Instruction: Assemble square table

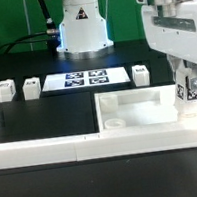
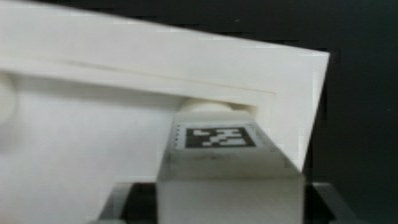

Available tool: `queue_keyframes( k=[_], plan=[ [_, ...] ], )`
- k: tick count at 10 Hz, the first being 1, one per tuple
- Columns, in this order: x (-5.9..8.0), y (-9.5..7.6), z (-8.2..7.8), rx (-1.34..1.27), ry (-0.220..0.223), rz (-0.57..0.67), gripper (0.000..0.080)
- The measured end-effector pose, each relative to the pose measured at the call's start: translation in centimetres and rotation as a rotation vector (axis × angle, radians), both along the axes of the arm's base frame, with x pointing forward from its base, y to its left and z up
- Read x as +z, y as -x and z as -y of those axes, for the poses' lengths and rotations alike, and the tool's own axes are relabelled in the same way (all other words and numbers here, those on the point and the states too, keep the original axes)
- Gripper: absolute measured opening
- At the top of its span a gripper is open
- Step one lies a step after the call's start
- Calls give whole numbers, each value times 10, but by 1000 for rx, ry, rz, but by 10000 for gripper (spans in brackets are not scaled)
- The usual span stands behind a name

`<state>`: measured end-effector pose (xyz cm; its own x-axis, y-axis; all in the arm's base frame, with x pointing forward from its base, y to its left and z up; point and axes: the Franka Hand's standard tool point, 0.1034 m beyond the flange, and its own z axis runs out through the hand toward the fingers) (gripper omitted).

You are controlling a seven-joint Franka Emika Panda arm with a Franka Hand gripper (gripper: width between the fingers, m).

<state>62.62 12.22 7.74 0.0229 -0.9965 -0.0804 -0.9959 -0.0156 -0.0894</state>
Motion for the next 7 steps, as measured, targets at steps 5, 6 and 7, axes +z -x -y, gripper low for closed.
queue_keyframes(
  k=[5,6,7],
  plan=[
    [1,-1,-2,-16,-14,7,508],
    [4,-3,-5,158,3,45,619],
    [3,0,-11,312,14,57,619]
  ],
)
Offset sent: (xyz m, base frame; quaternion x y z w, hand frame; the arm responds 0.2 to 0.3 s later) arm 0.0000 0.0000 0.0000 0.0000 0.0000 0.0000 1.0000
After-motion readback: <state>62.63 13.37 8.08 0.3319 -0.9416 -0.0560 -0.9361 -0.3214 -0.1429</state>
